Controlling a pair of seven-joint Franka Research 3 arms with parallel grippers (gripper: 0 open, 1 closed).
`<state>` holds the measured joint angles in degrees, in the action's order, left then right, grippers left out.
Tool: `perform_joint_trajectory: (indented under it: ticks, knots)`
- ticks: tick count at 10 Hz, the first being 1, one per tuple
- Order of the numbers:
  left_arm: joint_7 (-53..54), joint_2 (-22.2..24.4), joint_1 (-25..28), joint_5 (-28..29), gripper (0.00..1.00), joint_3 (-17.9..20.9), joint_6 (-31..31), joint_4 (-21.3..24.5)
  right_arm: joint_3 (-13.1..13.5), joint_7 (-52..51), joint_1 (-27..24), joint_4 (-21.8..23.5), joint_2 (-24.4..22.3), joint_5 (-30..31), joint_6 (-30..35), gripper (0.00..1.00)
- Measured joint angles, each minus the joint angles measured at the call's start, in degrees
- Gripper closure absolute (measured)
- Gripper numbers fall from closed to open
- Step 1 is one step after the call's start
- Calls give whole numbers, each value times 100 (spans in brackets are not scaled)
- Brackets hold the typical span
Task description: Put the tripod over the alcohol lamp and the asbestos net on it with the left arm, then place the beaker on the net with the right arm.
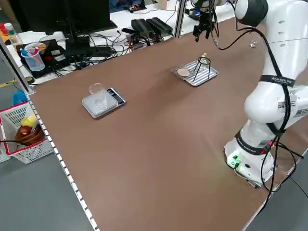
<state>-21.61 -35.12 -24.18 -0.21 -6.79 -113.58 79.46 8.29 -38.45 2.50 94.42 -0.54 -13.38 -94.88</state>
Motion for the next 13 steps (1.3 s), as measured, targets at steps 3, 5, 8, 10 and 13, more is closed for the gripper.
perform_joint_trajectory:
  ticks: [3, 5, 8, 10, 13]
  knots:
    - [0, -124, -1, 1, 19, 9, -130, 49, 20, -2266, -594, 334, 314, -714, -370, 0]
    - [0, -355, -103, 1, 21, -2, -354, 101, 26, -3670, -934, 441, 648, -1018, -446, 0]
    - [-169, -446, -283, 2, 25, -2, -1022, 602, 28, -5588, -1452, 552, 1163, -1903, -363, 0]
    - [-199, -445, -297, 44, 25, -2, -1124, 746, 23, -6318, -1663, 721, 1305, -2479, -223, 0]
    - [-211, -440, -294, 136, 28, 1, -1125, 786, 13, -7241, -1959, 923, 1536, -2838, -226, 0]
